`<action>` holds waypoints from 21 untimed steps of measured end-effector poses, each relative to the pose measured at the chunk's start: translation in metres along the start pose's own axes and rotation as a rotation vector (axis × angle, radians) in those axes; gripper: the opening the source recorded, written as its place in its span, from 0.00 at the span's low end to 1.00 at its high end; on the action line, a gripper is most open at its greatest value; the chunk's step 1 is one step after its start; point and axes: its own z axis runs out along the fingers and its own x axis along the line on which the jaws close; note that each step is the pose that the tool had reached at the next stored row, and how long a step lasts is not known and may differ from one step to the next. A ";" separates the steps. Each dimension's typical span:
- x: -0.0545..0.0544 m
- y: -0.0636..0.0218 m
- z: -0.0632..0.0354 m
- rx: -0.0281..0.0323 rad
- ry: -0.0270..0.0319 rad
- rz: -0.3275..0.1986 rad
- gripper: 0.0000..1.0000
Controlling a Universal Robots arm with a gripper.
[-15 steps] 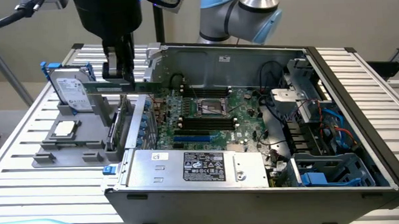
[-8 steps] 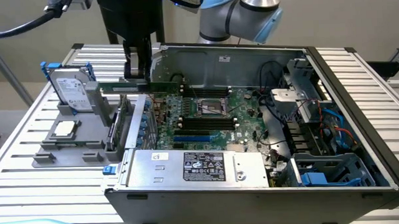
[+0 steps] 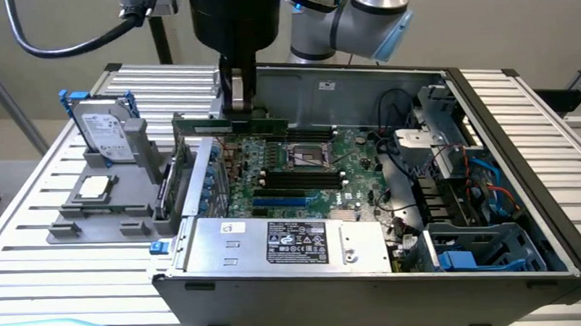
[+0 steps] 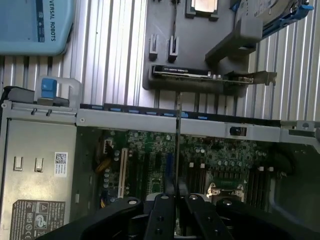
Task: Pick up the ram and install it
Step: 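Pick up the ram and move it above insertion slot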
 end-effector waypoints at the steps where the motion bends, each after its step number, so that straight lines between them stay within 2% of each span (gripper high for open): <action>1: 0.000 -0.0045 -0.0001 -0.0001 0.0001 0.000 0.14; 7: 0.001 -0.0322 0.0025 -0.0009 -0.0001 0.000 0.14; 13: -0.003 -0.0601 0.0115 -0.0013 0.0000 0.000 0.14; 17: -0.012 -0.0778 0.0192 -0.0013 0.0000 0.000 0.14; 21: -0.024 -0.0881 0.0274 -0.0013 -0.0001 0.000 0.14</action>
